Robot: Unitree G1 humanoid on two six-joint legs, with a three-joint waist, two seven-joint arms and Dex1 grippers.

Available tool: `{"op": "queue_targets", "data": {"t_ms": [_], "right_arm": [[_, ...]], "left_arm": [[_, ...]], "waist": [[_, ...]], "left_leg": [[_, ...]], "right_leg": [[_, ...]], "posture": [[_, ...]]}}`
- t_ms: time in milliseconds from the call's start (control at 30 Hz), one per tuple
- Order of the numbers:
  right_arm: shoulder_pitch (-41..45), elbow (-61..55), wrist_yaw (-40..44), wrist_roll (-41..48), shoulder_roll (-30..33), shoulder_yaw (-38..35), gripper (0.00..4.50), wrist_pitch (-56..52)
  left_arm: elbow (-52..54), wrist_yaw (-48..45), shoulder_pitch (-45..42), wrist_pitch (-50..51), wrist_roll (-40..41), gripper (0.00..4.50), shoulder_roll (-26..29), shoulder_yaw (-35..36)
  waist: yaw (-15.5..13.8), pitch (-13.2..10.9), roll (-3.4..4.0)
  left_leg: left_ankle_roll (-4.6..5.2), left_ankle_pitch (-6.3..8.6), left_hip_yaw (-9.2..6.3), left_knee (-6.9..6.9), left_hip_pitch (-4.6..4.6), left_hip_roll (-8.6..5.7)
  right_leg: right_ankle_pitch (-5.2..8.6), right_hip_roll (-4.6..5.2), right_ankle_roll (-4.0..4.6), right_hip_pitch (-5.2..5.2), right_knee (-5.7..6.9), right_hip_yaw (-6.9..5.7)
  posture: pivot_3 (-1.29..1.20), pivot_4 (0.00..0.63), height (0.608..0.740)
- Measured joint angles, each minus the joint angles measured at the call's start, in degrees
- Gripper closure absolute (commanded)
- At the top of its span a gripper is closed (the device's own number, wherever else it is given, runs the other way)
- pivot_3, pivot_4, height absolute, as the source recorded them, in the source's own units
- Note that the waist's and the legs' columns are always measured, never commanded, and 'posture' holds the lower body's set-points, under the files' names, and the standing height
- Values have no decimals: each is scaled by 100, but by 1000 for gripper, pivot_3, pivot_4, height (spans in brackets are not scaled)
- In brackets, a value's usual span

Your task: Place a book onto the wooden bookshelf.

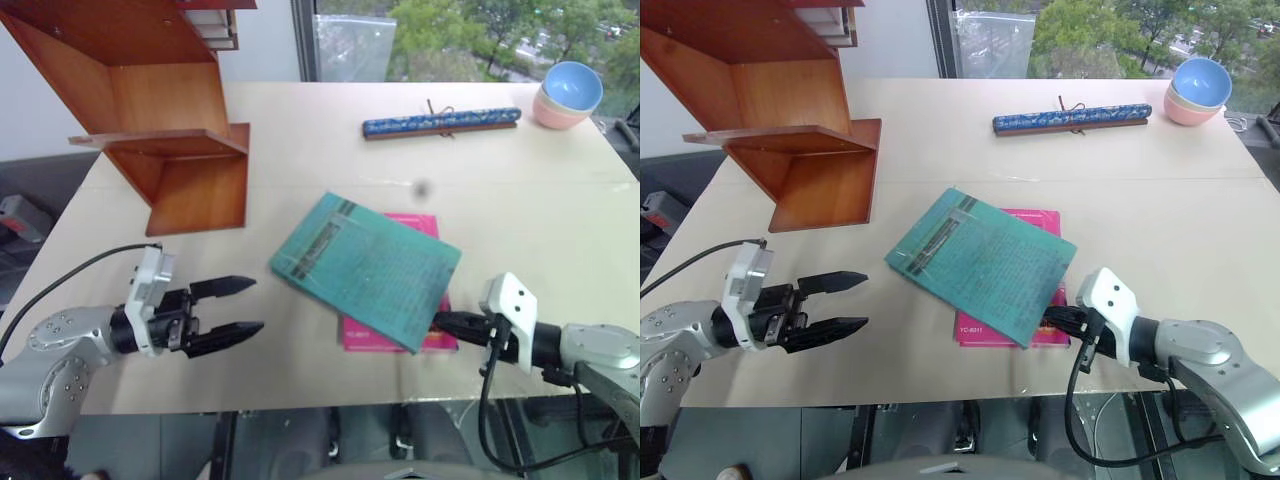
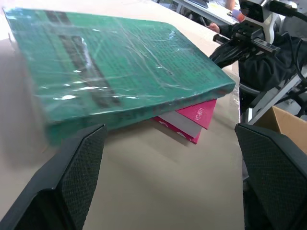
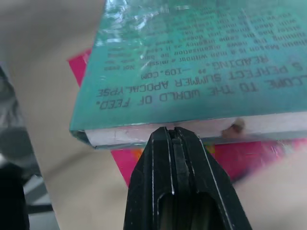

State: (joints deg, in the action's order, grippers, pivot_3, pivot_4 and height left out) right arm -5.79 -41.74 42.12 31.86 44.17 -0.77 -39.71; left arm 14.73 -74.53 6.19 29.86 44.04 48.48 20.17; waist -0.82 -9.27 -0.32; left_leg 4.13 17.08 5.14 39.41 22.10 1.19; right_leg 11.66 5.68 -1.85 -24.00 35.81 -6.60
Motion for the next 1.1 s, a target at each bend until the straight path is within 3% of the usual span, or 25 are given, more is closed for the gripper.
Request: {"op": "queue_targets", "data": {"t_ms": [100,200,267,333,367,400,467,600,933,1100], "right_arm": [[167,51,-26,-6,-121,104,4433,-13],[241,120,-79,-140,-162,240,4433,28],[96,134,-87,-162,-150,176,4061,65],[-513,33,130,19,-60,-478,2984,165],[-662,-19,197,70,-43,-690,2823,190],[-1147,-166,396,223,36,-1446,2320,312],[-1311,-309,495,360,29,-1886,1750,417],[-1291,-894,740,1150,62,-2415,1750,568],[-682,-1257,725,1512,292,-2223,1750,736],[-101,-1214,655,1310,411,-1804,1750,869]], "left_arm": [[91,124,85,125,71,0,-5,32],[519,856,322,673,413,0,-212,90],[619,1154,407,917,578,0,-307,132],[746,1951,497,1537,1218,0,-550,260],[746,2135,511,1683,1410,0,-614,289],[730,2847,567,2187,2085,0,-873,357],[717,3366,621,2453,2564,0,-1062,378],[530,5100,575,2895,4092,0,-1514,204],[162,7076,255,2647,5288,0,-2302,-248],[-324,7930,-435,2365,5810,0,-2836,-730]], "waist": [[0,1,-1],[-8,0,0],[-12,1,-1],[-19,-3,5],[-30,-2,6],[-25,-2,-3],[-18,-1,-6],[-1,-1,-7],[-34,5,-14],[-109,11,-12]], "left_leg": [[0,0,-1,0,0,0],[0,0,-4,0,2,-1],[0,0,-8,0,3,-2],[0,0,-10,0,1,-5],[1,0,-10,1,1,-5],[1,0,-19,3,-4,-2],[0,1,-21,3,-17,0],[-2,0,-19,2,-30,4],[-2,-2,-17,5,-26,-10],[-1,-3,-20,6,-29,-18]], "right_leg": [[0,0,1,0,0,0],[-3,3,4,1,-1,-1],[-2,10,3,3,-1,-5],[-1,8,0,7,0,-6],[-1,11,0,7,0,-5],[1,24,-3,21,-2,-8],[1,25,-4,34,-1,-9],[1,26,-4,36,7,-2],[-2,33,39,37,7,-1],[-2,21,42,43,9,-8]], "posture": [[0,150,740],[0,150,740],[0,150,740],[0,150,740],[0,150,740],[0,150,740],[0,150,740],[0,150,740],[0,150,740],[0,150,740]]}}
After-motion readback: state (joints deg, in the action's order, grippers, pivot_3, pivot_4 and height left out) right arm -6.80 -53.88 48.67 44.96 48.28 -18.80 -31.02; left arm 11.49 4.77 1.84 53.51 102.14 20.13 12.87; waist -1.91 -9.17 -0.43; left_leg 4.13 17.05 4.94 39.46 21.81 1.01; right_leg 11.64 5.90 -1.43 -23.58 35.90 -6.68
